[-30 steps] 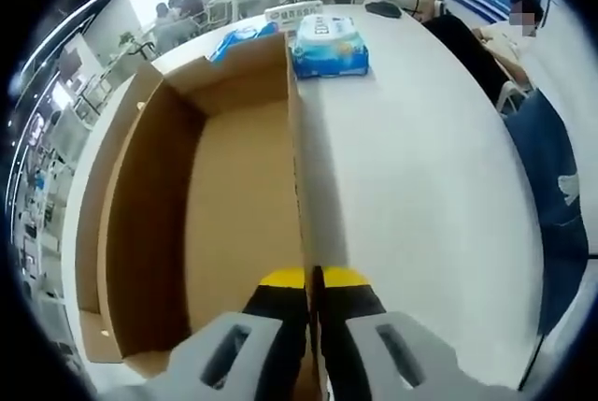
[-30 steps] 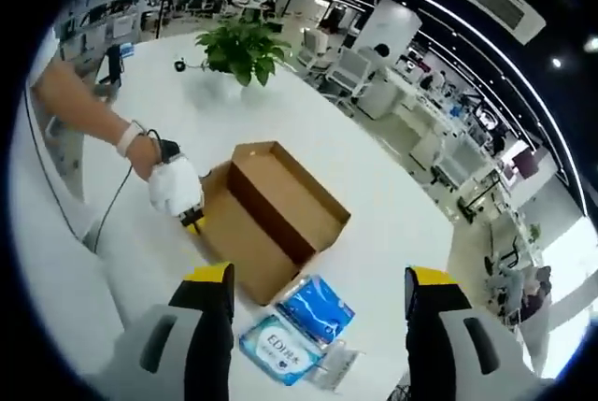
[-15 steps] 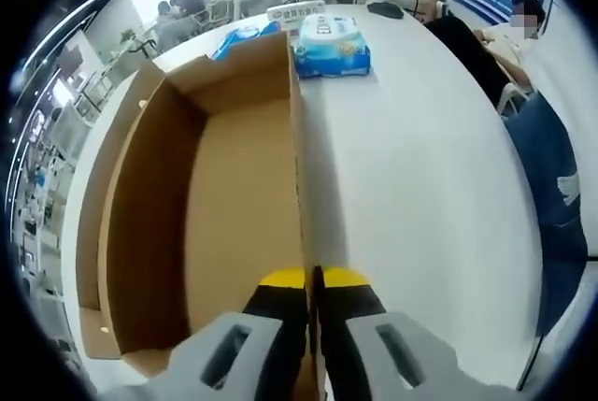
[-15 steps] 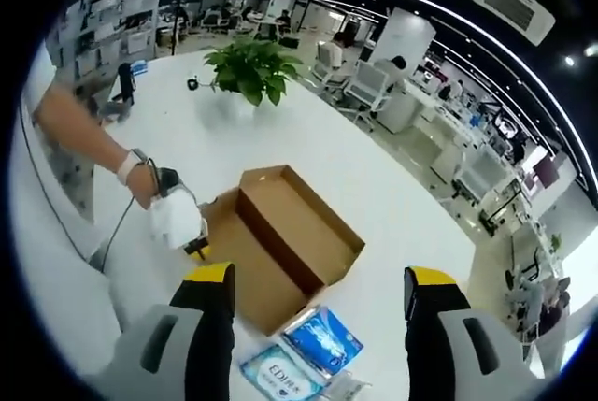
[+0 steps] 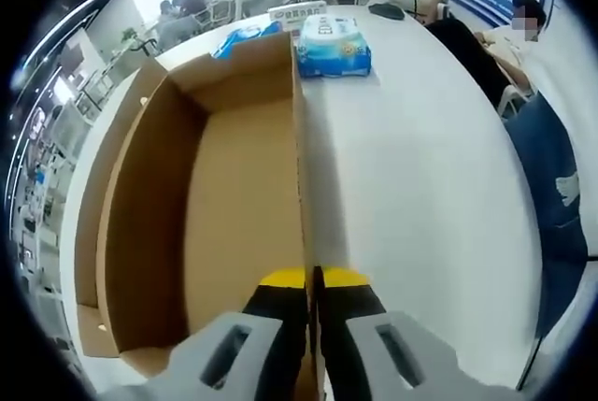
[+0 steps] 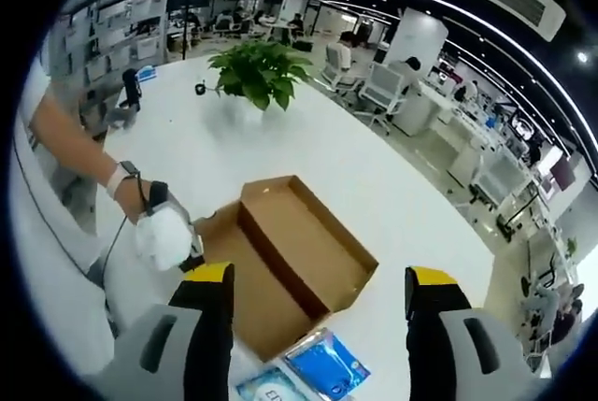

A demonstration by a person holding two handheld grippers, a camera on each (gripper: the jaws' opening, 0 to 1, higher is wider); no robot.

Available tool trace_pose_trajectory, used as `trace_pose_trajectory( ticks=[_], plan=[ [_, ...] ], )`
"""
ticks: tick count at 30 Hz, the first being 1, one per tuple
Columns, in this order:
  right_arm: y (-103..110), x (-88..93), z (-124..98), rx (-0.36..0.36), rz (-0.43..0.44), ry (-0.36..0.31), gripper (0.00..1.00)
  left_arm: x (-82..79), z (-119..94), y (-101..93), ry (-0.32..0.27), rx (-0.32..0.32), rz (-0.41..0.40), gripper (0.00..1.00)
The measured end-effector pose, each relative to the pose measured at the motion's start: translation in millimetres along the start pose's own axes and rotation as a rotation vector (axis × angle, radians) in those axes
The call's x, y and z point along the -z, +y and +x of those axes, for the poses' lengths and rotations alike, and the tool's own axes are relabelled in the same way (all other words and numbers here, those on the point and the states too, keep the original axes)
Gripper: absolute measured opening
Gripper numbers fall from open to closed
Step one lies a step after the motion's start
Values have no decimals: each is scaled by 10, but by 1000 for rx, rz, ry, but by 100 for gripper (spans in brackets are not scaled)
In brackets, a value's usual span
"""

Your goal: Operate the shoe box by opening the lid, removing the specified soft item, and placing it in the target area until the item is outside and the box remains undamaged.

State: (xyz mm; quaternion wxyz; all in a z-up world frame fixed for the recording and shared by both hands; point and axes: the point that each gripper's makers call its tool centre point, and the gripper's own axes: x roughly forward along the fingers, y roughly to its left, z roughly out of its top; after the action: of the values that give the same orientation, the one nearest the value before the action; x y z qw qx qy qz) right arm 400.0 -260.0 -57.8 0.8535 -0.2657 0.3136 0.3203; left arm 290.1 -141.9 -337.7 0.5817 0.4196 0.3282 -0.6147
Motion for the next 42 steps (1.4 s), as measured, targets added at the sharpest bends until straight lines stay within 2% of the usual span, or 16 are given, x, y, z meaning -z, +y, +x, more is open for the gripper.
trace_pose_trajectory(
  ticks=[15, 18, 28, 37, 42],
  plan=[
    [-98, 61, 286, -34, -7, 39, 74, 2, 11, 4, 5, 0, 22, 2],
    [-35, 44, 327, -52, 33, 31, 75, 7, 19, 12, 0, 11, 15, 1],
    [-20, 72, 575, -77, 33, 56, 72, -2, 14, 6, -16, 13, 2, 1],
    [0, 177, 799, -96, 2, 108, 68, -7, 13, 9, -20, 18, -9, 1],
    [1, 256, 886, -111, 14, 130, 68, -4, 20, 12, -20, 17, -13, 1]
  ],
)
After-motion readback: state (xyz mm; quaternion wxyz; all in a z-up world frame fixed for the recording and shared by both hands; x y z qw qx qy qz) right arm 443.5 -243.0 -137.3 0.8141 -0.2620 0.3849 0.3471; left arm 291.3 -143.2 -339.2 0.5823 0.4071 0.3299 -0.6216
